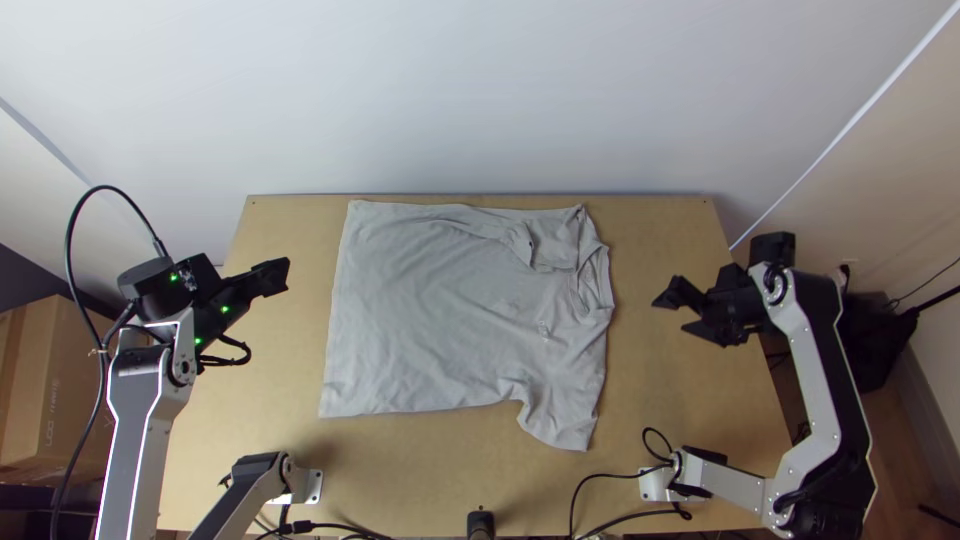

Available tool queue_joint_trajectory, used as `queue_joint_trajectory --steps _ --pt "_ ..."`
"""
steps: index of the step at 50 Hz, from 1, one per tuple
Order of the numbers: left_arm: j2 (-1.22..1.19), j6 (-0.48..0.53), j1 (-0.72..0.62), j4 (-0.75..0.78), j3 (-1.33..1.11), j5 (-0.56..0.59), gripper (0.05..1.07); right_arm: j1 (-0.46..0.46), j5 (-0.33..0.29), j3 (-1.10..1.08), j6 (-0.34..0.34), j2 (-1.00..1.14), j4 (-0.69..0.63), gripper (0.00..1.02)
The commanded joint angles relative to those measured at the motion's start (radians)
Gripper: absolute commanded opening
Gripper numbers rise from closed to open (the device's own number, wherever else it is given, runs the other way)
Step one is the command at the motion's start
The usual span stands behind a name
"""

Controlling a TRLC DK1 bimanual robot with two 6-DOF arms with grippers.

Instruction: Fold the t-shirt

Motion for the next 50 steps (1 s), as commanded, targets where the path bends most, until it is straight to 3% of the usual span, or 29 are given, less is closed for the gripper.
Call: queue_joint_trajectory --steps 1,22,41,45,50 --pt "-0.027 0.020 0.008 -0.019 -0.016 0.009 1.03 0.035 -0.012 -0.116 -0.033 -0.042 -0.014 0.90" --pt "-0.053 0.030 0.015 -0.040 -0.024 0.009 1.03 0.218 -0.032 -0.377 -0.058 0.010 -0.011 0.86" --pt "-0.064 0.036 0.028 -0.040 -0.045 0.009 1.03 0.350 -0.072 -0.414 -0.045 0.085 0.016 0.86" --pt "-0.064 0.036 0.028 -0.040 -0.045 0.009 1.03 0.379 -0.074 -0.421 -0.030 0.093 0.059 0.78" --pt "-0.067 0.036 0.028 -0.043 -0.047 0.009 1.03 0.403 -0.075 -0.426 -0.015 0.111 0.107 0.77"
